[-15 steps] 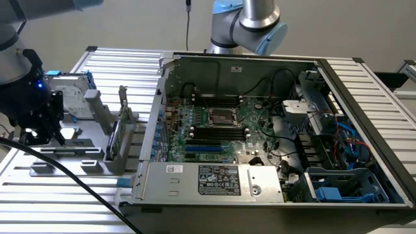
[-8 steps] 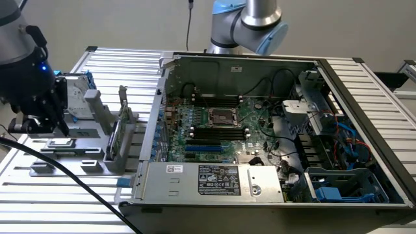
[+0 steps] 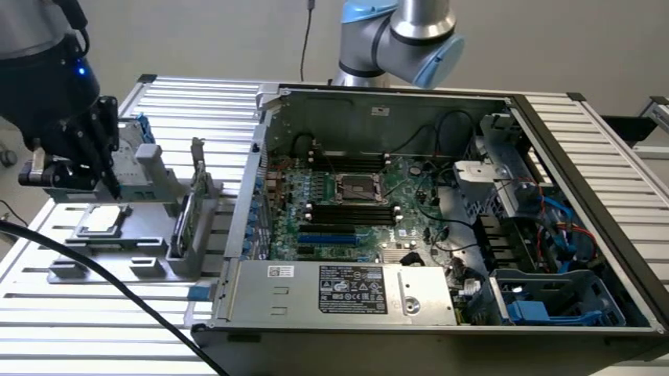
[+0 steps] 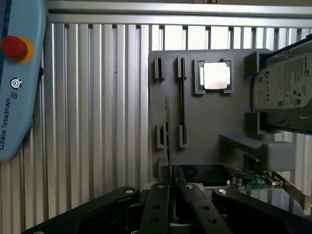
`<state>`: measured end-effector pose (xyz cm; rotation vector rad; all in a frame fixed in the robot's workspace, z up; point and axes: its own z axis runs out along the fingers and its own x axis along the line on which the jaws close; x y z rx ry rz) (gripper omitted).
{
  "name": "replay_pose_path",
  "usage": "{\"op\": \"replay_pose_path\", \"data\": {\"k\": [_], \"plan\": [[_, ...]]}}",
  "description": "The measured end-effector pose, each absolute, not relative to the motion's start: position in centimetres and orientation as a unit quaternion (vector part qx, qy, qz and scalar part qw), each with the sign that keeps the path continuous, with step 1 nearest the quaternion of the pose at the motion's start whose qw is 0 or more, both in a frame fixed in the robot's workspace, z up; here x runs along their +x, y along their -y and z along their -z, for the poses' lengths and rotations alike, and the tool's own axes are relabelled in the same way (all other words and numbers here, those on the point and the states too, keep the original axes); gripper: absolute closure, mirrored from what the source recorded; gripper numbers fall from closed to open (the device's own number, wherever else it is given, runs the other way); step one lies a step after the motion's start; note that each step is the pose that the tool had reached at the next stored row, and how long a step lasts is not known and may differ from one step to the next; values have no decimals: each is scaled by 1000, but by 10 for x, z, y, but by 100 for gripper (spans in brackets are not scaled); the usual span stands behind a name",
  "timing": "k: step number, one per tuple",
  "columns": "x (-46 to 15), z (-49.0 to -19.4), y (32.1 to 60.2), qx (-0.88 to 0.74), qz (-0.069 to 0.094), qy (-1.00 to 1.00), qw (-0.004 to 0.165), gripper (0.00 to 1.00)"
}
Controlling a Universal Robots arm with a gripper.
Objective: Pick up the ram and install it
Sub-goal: 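Pick up the ram and move it above insertion slot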
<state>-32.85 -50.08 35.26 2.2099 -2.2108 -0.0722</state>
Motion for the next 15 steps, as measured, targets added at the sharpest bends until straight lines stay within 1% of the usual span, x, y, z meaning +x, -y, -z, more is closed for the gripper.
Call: {"op": "replay_pose_path", "data": {"k": [6,15], "plan": [[-311,-374,495,707,23,707,7,86],[-284,-381,483,707,23,707,7,86]]}}
